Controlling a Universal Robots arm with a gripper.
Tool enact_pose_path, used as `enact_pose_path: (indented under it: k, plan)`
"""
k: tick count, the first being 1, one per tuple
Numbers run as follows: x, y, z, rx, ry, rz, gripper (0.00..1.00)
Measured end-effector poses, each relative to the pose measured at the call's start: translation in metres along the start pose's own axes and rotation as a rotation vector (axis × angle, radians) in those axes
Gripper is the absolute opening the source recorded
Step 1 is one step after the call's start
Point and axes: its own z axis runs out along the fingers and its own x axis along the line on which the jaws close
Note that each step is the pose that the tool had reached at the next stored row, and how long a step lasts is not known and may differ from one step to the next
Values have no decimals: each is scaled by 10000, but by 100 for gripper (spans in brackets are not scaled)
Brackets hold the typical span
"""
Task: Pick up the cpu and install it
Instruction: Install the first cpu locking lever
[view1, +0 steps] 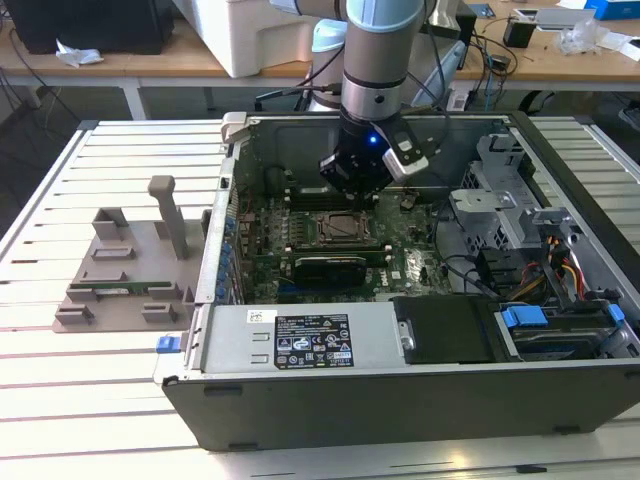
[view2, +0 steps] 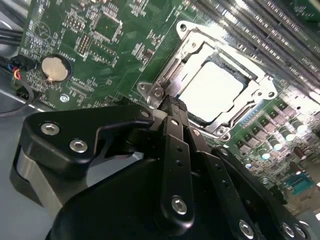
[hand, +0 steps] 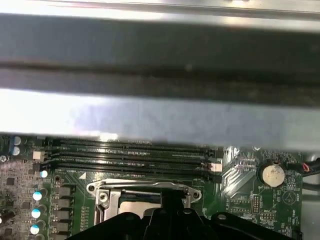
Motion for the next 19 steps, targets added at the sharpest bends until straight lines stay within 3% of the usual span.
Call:
enact_pose_path:
  k: [2,5,9,13,16,19]
  plan:
    - [7,-75,-35,4,-22,0,11]
    - [8,-67,-237,23,-43,-2,11]
    - [8,-63,-325,32,-43,-2,11]
    - [8,-56,-469,54,-42,-2,11]
    - [8,-50,-626,90,-40,-2,11]
    - [8,-49,-643,92,-41,-2,11]
